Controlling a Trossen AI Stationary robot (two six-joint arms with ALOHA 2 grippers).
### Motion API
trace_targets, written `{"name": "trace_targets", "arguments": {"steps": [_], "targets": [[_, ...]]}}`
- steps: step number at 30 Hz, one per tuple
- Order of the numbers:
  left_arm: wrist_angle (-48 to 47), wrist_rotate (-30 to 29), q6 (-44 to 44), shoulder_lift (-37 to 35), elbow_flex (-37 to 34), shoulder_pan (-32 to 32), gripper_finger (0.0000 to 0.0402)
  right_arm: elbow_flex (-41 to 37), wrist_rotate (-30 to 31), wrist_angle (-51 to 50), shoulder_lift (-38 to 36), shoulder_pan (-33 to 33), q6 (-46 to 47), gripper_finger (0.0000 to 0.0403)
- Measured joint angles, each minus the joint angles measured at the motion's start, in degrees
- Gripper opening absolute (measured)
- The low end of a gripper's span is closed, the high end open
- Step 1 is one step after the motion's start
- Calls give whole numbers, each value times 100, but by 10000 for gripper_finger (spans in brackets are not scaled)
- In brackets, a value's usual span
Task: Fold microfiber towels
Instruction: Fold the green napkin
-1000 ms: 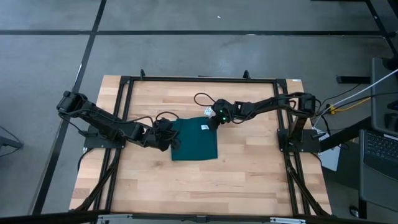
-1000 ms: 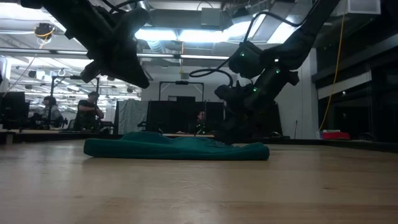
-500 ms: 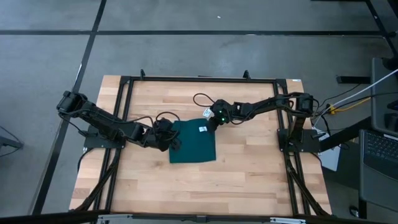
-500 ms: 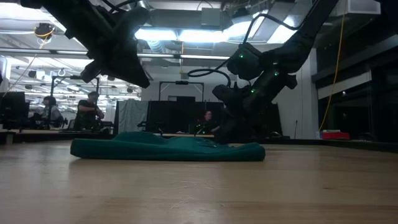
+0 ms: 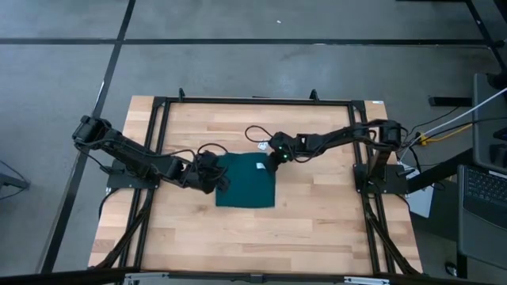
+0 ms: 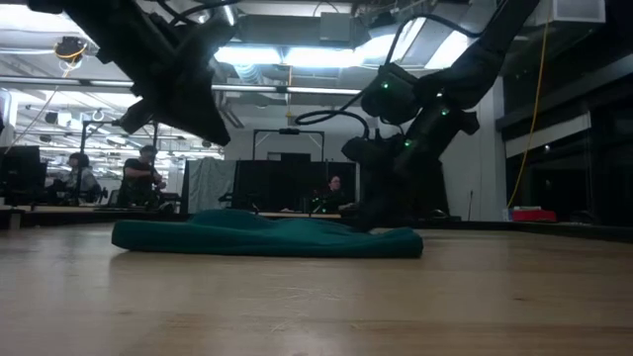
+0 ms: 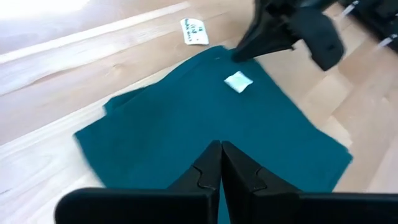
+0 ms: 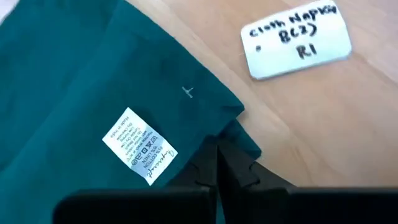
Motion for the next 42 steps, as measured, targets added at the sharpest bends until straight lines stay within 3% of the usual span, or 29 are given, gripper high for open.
{"name": "trace_targets", "arguments": {"steps": [8,14,23,32,36,42], "targets": [[-150,-111,-261,0,0,-143,4,-11,489,-671,-643,144,-45,1],[-279,-122,-279,0,0,-143,5,-180,524,-884,-912,361,42,1],[-319,-212,-302,2,0,-143,8,-619,639,-993,-935,663,418,0],[-412,-73,-309,2,0,-143,5,-616,1175,-1675,-1638,1070,597,1],[-383,405,71,2,0,31,21,-616,1654,-1900,-2089,1227,782,26],[-194,710,319,4,0,372,69,-614,1948,-2196,-2482,1224,1027,100]]}}
